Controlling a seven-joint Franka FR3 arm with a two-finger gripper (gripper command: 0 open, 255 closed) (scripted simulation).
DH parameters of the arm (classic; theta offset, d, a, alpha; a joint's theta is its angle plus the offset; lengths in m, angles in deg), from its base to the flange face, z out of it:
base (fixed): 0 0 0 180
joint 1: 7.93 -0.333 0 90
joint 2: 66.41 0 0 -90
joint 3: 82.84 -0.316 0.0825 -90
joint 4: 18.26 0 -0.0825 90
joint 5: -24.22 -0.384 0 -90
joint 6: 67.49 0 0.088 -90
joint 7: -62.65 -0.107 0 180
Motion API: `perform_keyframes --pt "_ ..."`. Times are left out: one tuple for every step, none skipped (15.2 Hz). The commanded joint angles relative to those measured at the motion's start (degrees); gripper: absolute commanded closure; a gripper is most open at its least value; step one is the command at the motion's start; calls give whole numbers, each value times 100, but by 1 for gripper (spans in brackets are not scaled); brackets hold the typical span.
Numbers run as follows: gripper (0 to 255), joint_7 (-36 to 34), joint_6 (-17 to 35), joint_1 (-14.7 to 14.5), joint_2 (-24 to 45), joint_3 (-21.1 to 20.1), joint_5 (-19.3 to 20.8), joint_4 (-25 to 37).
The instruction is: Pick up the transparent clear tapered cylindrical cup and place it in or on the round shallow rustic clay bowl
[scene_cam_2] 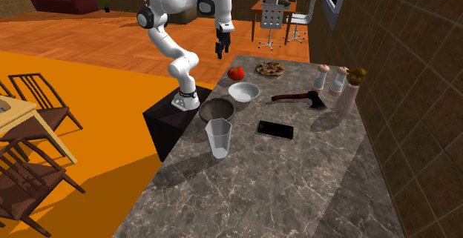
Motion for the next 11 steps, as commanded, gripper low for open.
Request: perform_keyframes --pt "0 0 0 0 0 0 0 0" --pt "0 121 76 45 84 96 105 0" --pt "0 241 155 89 174 190 208 6" --pt "0 358 234 134 269 285 309 18" --pt "0 475 315 177 370 378 407 37" --pt "0 589 397 220 477 470 501 62" --pt "0 701 480 262 589 562 593 93" --pt "0 813 563 303 706 653 680 131" --pt "0 923 646 343 828 742 764 175" --pt "0 1031 729 383 955 830 844 226" --pt "0 1138 812 420 1086 918 920 283"
